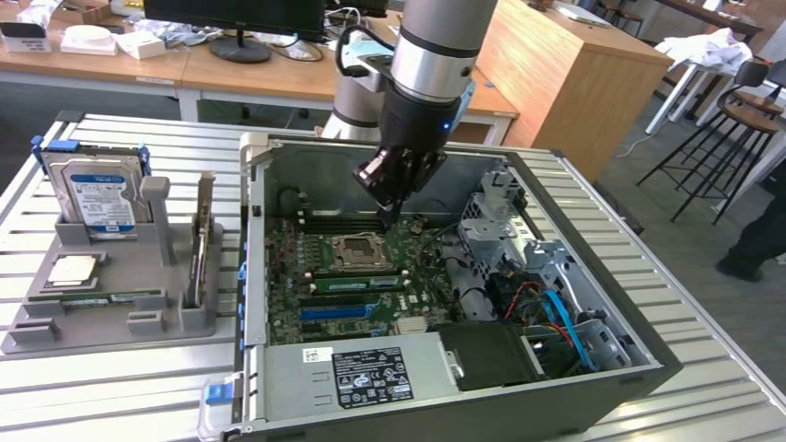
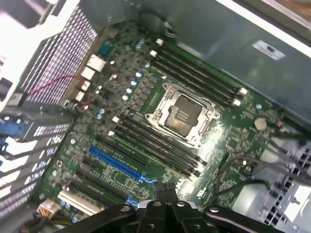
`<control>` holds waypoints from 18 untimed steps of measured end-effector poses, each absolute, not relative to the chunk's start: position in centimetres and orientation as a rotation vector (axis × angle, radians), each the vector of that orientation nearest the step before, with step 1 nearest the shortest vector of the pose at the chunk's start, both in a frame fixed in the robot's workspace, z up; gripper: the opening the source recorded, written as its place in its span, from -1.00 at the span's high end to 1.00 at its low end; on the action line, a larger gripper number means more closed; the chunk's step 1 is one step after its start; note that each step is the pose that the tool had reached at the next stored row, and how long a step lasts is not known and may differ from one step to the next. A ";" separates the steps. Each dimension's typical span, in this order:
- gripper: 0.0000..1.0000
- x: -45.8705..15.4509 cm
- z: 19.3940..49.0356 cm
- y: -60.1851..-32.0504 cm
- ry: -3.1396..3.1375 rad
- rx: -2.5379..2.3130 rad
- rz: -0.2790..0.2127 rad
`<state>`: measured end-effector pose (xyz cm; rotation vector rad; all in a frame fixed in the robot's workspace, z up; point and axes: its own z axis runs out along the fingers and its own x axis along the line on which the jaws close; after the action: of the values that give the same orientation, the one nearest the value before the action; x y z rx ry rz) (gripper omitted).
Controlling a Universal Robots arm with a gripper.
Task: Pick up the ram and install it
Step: 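Press down the ram until it locks into place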
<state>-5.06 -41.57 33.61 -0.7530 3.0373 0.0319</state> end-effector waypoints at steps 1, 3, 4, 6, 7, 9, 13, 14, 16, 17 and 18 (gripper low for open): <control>0.80 -5.1 33.6 -41.6 3.044 -0.726 0.032; 0.80 -5.1 33.6 -41.6 3.056 -0.671 0.031; 0.80 -5.1 33.6 -41.6 3.062 -0.643 0.031; 0.80 -5.1 33.6 -41.6 3.073 -0.585 0.031; 0.80 -5.1 33.6 -41.6 3.078 -0.559 0.031; 0.80 -5.1 33.6 -41.6 3.087 -0.503 0.030; 0.80 -5.1 33.5 -41.6 3.103 -0.389 0.030; 0.80 -5.1 33.5 -41.6 3.106 -0.361 0.029; 0.80 -5.1 33.5 -41.6 3.112 -0.305 0.029; 0.80 -5.1 33.5 -41.6 3.114 -0.278 0.029; 0.80 -5.1 33.5 -41.6 3.116 -0.249 0.028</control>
<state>-5.06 -41.57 33.49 -0.2491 3.1162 0.0284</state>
